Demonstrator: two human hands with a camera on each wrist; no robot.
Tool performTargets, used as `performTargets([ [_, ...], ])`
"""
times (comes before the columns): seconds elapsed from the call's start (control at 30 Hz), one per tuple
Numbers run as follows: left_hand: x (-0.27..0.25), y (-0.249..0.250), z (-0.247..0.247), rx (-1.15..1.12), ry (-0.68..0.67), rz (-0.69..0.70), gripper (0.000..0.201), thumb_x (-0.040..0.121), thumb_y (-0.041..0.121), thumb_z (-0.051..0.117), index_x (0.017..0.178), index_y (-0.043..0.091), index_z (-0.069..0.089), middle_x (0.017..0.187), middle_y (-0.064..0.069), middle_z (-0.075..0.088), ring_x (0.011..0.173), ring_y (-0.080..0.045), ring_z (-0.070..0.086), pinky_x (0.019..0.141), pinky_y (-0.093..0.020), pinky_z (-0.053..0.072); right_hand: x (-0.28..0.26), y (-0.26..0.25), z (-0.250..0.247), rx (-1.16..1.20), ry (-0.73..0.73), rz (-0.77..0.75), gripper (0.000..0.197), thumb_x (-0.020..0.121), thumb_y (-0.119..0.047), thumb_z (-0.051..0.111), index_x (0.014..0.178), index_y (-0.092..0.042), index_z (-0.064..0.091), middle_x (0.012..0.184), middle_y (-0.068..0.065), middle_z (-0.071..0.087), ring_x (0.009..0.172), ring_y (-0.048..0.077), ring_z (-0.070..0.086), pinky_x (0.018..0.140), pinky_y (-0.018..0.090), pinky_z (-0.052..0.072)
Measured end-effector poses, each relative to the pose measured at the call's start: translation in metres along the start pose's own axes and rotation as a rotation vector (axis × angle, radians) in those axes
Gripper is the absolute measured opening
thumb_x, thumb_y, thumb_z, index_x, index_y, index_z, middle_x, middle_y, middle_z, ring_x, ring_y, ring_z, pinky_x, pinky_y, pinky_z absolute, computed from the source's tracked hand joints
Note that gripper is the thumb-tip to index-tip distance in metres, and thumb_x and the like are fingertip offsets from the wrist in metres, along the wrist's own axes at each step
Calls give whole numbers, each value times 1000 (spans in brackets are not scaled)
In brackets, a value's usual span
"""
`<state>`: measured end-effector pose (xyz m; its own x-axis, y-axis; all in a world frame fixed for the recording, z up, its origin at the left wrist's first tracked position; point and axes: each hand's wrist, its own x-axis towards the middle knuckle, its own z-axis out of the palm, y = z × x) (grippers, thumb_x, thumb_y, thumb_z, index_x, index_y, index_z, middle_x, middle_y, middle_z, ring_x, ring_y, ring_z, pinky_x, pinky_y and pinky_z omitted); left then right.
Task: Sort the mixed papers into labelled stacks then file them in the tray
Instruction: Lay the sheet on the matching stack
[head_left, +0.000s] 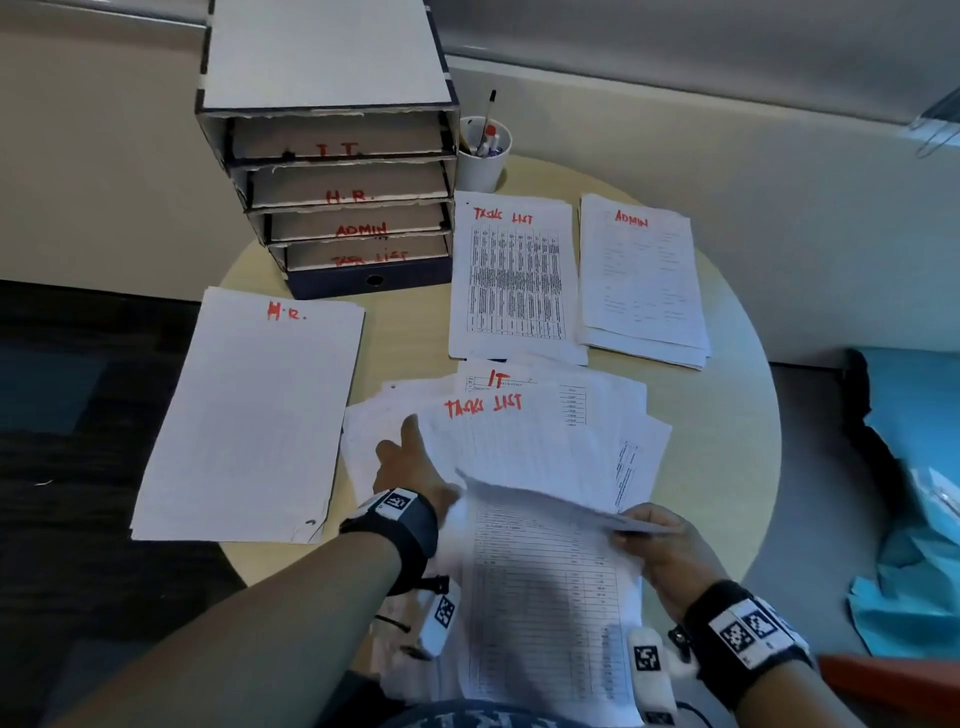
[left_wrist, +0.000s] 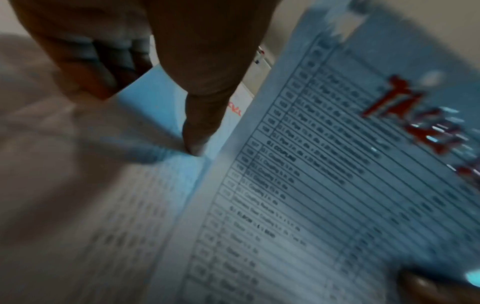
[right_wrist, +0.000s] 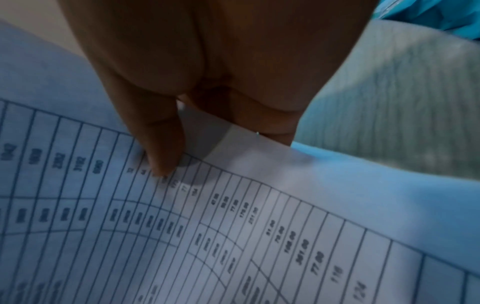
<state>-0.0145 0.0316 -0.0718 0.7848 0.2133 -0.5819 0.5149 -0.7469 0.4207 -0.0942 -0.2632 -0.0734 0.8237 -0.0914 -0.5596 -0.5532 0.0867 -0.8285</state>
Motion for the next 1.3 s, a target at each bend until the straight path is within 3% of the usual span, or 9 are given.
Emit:
performTargets([
  [0.07, 4, -3, 1, -100, 0, 1, 98, 77, 19, 76, 148, 32, 10, 117, -11, 55, 98, -34, 62, 83, -40, 55, 2, -2, 2, 15, 9, -34, 18, 67, 8, 76, 66, -10, 72, 76, 14, 69, 68, 26, 60, 55, 25, 49],
  [0.3, 1, -15, -27, -381, 151, 126, 51, 82, 23, 76, 123, 28, 45, 90, 3, 57, 84, -21, 59, 75, -29, 46, -4, -22, -1, 87, -80, -97, 77, 44, -47, 96, 105, -6, 76, 113, 20, 72, 104, 37, 70, 92, 49, 51],
  [0.53, 8, -23, -43, -152, 150, 306, 44, 96, 32, 57, 60, 18, 38, 57, 4, 41, 58, -17, 43, 52, -28, 29, -11, -36, 16, 4, -34, -113, 27, 72, -7, 74, 99, -4, 76, 103, 17, 76, 99, 37, 71, 90, 48, 55],
  [0.73, 9, -35, -49, 49, 242, 481, 33, 100, 25, 39, 100, 4, 65, 86, -9, 50, 89, -33, 54, 76, -36, 44, -9, -35, 21, -20, -33, -122, 37, 68, -11, 83, 103, -3, 75, 103, 13, 76, 102, 34, 71, 80, 29, 59],
  [0.83, -7, -36, -56, -145, 266, 595, 27, 97, 25, 46, 86, 12, 67, 76, -2, 56, 77, -23, 54, 68, -30, 41, -4, -35, 19, -15, -48, -121, 79, 49, -36, 96, 119, -8, 70, 118, 4, 73, 110, 19, 69, 93, 32, 55],
  [1.07, -44, -18, -64, -566, -488, 449, 28, 87, -3, 67, 81, 22, 79, 85, 6, 75, 81, -7, 65, 79, -22, 52, -3, -49, 32, -103, 8, -167, 30, 78, 8, 73, 104, -8, 76, 107, 6, 76, 103, 28, 71, 91, 41, 54],
  [1.17, -28, -21, -54, -367, -288, 354, 48, 89, -7, 51, 84, 35, 75, 93, 17, 70, 88, -7, 59, 83, -18, 46, 2, -46, 29, -86, 78, -113, 17, 83, 4, 70, 94, -7, 78, 98, 15, 77, 97, 37, 71, 92, 52, 55],
  [1.23, -10, -21, -44, -163, -48, 242, 33, 86, 19, 62, 118, 26, 63, 123, 1, 59, 107, -17, 58, 93, -27, 46, 6, -41, 28, -44, 119, -74, 19, 87, 4, 66, 99, -6, 76, 101, 16, 76, 97, 37, 72, 94, 55, 54],
  [1.3, 0, -17, -30, -1, 13, 115, 78, 70, 47, 73, 137, 19, 44, 129, -8, 51, 113, -28, 57, 91, -36, 51, 5, -39, 28, -112, 180, -55, 21, 89, 4, 65, 100, -12, 74, 101, 11, 77, 95, 31, 73, 92, 50, 55],
])
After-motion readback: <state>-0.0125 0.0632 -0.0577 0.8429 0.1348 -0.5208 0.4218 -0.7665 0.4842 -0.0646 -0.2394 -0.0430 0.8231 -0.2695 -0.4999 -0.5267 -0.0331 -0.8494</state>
